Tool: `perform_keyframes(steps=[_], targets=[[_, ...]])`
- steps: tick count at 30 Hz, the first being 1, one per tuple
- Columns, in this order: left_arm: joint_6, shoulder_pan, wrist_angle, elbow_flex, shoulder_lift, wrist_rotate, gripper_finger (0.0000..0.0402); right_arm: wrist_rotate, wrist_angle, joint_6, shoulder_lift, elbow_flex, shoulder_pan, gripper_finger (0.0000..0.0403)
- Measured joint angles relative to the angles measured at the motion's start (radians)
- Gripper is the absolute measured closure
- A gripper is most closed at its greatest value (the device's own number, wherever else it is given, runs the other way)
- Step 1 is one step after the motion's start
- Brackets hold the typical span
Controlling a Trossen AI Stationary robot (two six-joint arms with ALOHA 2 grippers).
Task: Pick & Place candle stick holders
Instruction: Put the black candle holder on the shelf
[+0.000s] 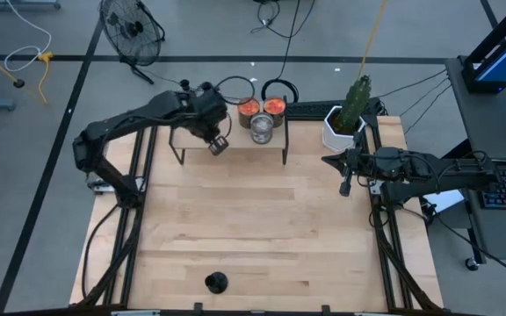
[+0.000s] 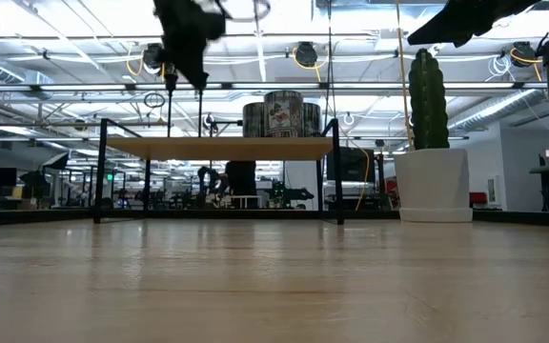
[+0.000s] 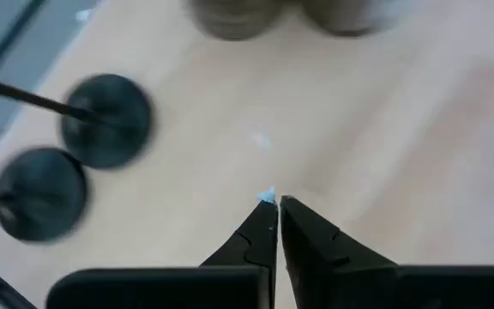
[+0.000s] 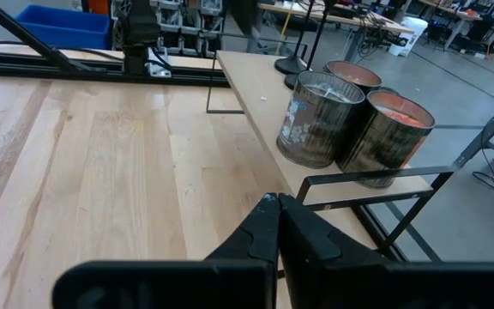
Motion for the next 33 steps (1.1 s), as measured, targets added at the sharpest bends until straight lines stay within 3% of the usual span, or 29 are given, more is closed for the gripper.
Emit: perform_keyframes(steps=[9, 15, 22, 33], targets=[[-0.323, -0.174, -0.104, 0.177, -0.164, 0.262, 0.0376, 0.0, 0.0, -0.03, 0.0, 0.0, 0.0, 0.0403], [-0.606, -0.402, -0.106, 0.198, -0.196, 0.261, 0.0376, 0.0, 0.0, -0.054, 0.0, 0.0, 0.0, 0.0403], [-0.883, -0.639, -0.108, 0.198, -0.112, 0.198, 0.0376, -0.004, 0.0, -0.053, 0.0, 0.0, 0.0, 0.0403], [-1.146, -0.858, -0.147, 0.198, 0.076, 0.213, 0.0376, -0.007, 0.0, -0.053, 0.0, 0.0, 0.0, 0.0403]])
